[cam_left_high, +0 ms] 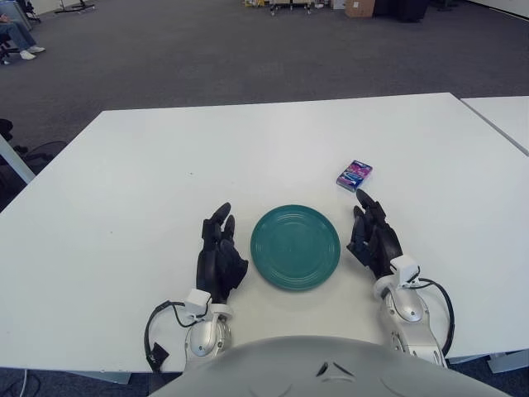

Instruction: Put the gum into the plate.

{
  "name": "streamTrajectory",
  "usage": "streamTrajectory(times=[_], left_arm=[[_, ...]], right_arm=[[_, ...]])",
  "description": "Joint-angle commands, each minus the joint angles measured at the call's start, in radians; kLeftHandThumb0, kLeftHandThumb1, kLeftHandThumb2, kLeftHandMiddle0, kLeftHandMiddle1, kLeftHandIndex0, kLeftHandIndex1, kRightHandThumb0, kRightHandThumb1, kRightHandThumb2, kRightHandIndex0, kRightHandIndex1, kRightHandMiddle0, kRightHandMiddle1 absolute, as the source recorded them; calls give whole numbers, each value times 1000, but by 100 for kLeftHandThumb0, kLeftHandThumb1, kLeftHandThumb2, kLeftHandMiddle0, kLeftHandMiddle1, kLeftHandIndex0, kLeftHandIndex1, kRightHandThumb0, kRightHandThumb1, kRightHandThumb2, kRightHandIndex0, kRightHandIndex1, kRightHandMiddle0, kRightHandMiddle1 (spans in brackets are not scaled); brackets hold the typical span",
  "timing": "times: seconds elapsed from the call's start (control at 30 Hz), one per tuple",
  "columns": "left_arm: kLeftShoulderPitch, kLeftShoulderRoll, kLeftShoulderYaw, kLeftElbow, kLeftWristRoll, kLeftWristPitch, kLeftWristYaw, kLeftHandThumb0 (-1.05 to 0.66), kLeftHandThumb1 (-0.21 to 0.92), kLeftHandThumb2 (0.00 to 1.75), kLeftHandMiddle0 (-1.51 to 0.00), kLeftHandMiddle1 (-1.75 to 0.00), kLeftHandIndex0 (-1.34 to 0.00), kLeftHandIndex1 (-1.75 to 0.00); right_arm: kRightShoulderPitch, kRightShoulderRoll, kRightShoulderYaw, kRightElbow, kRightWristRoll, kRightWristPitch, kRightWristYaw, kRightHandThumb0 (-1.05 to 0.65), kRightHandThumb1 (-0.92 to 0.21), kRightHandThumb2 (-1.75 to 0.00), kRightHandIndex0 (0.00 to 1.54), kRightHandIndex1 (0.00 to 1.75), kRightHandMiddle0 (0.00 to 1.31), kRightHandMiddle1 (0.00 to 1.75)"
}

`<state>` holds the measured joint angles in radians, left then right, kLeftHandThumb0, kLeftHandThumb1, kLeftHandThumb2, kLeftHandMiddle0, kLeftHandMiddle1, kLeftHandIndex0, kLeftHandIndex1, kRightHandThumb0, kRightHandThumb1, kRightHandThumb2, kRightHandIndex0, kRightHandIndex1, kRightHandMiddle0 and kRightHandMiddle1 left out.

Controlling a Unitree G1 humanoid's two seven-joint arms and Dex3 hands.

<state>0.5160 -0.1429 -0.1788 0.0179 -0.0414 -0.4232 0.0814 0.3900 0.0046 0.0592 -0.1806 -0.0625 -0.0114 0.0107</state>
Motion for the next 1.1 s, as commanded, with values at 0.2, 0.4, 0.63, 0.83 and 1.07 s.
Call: streamTrajectory(times=[0.2, 0.4, 0.63, 0.83, 1.07], left_arm=[[-14, -25, 9, 63, -5, 34, 10, -99, 92, 105, -35, -1, 0, -84], [-28, -29, 11, 82, -2, 29, 15, -99, 92, 105, -35, -1, 0, -84], [-47, -33, 10, 108, -2, 15, 17, -102, 92, 105, -34, 0, 0, -81], [-65, -39, 6, 126, 19, 8, 39, -101, 92, 104, -33, 0, 0, -81], [-71, -33, -3, 133, 41, 3, 62, -101, 92, 105, -33, 0, 0, -81]], right_arm=[[-140, -53, -65, 10, 14, 178, 8, -73, -92, -102, 15, 0, 0, 31], [-300, -105, -95, 30, -32, 252, -14, -69, -92, -98, 17, 1, 0, 36], [-422, -230, -36, 84, -218, 256, -41, -71, -92, -84, 21, 2, 0, 49], [-575, -404, 65, 239, -436, 197, -30, -73, -92, -74, 23, 2, 0, 55], [-736, -527, 170, 467, -575, 75, -39, -76, -92, -64, 24, 1, 0, 56]])
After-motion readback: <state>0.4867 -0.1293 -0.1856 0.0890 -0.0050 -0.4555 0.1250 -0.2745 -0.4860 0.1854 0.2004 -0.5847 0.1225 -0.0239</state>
